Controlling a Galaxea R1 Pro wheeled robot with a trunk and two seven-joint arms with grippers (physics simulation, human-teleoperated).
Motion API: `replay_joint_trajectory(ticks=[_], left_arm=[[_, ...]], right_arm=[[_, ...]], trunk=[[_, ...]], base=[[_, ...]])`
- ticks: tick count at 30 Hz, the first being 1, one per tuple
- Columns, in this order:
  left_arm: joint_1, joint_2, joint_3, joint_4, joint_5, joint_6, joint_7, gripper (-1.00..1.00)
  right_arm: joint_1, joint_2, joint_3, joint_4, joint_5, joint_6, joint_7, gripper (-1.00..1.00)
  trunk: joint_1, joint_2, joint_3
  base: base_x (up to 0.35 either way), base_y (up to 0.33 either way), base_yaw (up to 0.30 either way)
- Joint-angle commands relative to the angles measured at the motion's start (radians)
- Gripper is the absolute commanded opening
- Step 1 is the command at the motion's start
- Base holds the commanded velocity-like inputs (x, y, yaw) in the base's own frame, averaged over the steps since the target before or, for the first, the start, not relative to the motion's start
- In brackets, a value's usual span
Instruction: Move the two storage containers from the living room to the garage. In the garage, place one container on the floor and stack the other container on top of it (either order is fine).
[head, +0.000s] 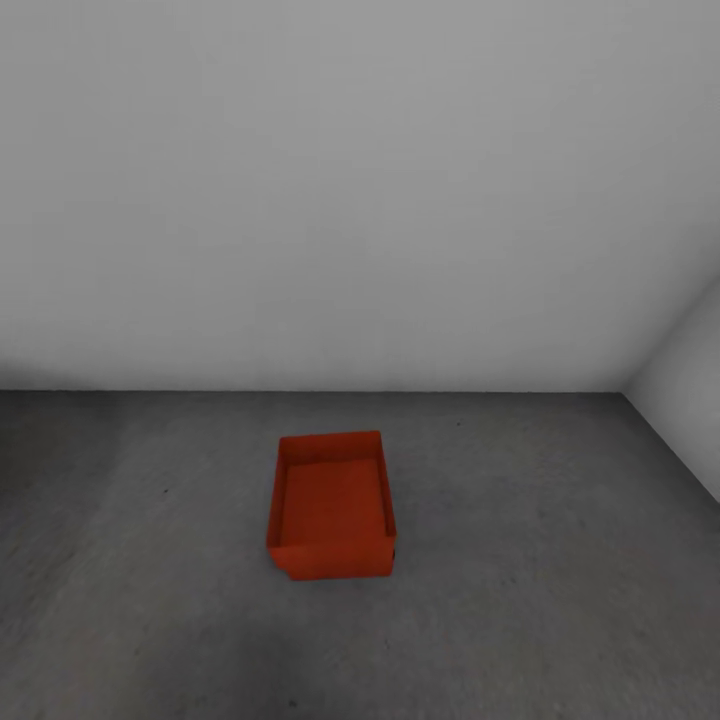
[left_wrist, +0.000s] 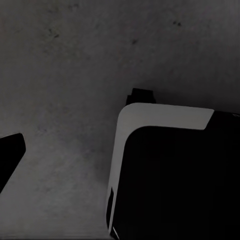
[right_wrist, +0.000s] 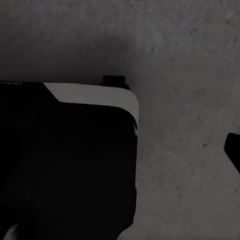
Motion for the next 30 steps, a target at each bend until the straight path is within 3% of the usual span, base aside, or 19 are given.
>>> replay_joint_trajectory(ticks=[1,6,9,18,30], left_arm=[[0.007,-0.002,-0.006,0.001,0.01,-0.004,-0.004,1.0],[0.037,-0.034,-0.006,0.001,0.01,-0.003,-0.002,1.0],[0.058,-0.047,-0.006,0.0,0.008,-0.003,-0.003,1.0],[0.068,-0.053,-0.006,0.0,0.008,-0.003,-0.004,1.0],[0.069,-0.049,-0.007,-0.001,0.006,-0.014,-0.004,1.0]], right_arm=[[-0.001,0.001,0.008,0.003,-0.007,-0.006,-0.001,1.0],[-0.001,0.0,0.007,0.004,-0.007,-0.001,0.005,1.0],[0.03,0.003,0.008,0.004,-0.004,0.001,0.014,1.0],[0.099,0.006,0.008,0.005,-0.004,-0.007,0.027,1.0],[0.105,0.005,0.009,0.005,-0.001,-0.002,0.072,1.0]], trunk=[[0.0,-0.001,0.001],[0.0,-0.001,0.009],[0.0,-0.001,0.014],[0.0,-0.001,0.028],[0.0,-0.001,0.048]], base=[[0.0,0.0,0.0],[0.0,0.0,0.0],[0.0,0.0,0.0],[0.0,0.0,0.0],[0.0,0.0,0.0]])
